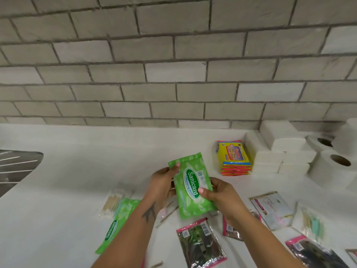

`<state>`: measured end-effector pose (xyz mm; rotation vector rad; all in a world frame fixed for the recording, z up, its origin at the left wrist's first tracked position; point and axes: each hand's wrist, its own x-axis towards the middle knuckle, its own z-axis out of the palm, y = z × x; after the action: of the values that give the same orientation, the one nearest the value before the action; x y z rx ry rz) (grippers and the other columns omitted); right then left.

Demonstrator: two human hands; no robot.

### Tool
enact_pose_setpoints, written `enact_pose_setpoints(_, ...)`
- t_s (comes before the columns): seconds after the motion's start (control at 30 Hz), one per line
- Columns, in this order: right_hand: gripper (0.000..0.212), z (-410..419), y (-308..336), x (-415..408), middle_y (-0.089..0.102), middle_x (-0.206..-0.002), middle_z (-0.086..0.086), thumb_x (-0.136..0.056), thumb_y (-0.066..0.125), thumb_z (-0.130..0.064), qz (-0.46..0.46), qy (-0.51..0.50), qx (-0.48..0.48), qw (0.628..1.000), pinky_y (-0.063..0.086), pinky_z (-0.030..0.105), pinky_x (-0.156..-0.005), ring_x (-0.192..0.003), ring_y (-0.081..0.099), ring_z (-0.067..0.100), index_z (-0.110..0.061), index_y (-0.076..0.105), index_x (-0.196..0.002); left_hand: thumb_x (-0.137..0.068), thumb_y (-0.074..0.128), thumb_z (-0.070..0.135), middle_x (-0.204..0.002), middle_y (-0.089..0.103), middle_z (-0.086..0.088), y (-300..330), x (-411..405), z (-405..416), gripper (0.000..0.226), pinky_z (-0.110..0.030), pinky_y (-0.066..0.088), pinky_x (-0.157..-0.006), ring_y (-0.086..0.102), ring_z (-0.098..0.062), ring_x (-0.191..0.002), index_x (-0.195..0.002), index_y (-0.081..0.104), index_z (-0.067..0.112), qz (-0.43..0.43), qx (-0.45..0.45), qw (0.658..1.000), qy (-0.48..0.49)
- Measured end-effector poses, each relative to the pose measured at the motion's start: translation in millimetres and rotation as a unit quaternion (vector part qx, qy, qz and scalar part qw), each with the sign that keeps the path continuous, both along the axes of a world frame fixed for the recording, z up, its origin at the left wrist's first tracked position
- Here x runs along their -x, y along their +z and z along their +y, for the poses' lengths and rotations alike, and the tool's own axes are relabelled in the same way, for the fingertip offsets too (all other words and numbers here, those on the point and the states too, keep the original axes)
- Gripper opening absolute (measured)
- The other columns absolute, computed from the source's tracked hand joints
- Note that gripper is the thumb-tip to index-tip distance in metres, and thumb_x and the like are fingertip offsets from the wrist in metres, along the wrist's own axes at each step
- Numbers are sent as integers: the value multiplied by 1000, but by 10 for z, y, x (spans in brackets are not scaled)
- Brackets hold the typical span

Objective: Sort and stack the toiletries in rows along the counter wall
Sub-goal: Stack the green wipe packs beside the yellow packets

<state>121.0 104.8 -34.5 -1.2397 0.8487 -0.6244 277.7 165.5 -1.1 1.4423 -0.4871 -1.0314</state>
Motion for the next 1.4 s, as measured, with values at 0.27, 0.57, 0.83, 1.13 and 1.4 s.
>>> enact_pose_setpoints(0.27, 38, -153, -61, -106, 73, -77, 10, -72, 80, -16, 100, -92, 31, 990, 50, 22, -46, -60, 70, 17, -11, 64, -106, -88, 64, 25, -62, 72, -4, -90, -276, -560, 18, -32, 59, -57, 67, -20, -54, -83, 67, 9, 1, -43, 999, -6)
enact_pose_setpoints(0.57, 42, -473, -159, -201, 68, -76, 6, -76, 76, -34, 258, -208, 101, 938, 48, 30, -61, -63, 62, 22, -19, 49, -104, -89, 64, 17, -75, 66, -11, -299, -300, -1293, 18, -32, 56, -49, 65, -17, -49, -81, 60, 2, 9, -106, 993, -49)
enact_pose_setpoints(0.83, 31, -485, -241, -218, 64, -103, 1, -90, 54, -34, 417, -125, 235, 869, 38, 29, -69, -97, 61, 26, -23, 42, -116, -85, 68, 22, -102, 69, -24, -638, -449, -1742, 22, -52, 55, -84, 67, -37, -93, -81, 64, 1, -65, -149, 983, -83)
enact_pose_setpoints(1.13, 37, -523, -295, -379, 63, -72, -3, -42, 84, -11, 453, -38, 470, 757, 49, 27, -50, -60, 62, 18, -18, 69, -75, -80, 74, 24, -143, 41, -9, -662, -445, -1698, 69, -32, 36, -106, 43, -26, -129, -138, 40, 10, -369, -134, 912, -120)
enact_pose_setpoints(1.4, 48, -682, -302, -529, 32, -148, 9, -97, 33, -4, 509, 104, 406, 752, 20, 31, -113, -135, 30, 23, -7, 27, -144, -98, 41, 36, -156, 18, 16, -862, -413, -1506, 47, -47, 6, -118, 11, -9, -145, -144, 31, 34, -619, -125, 710, -313)
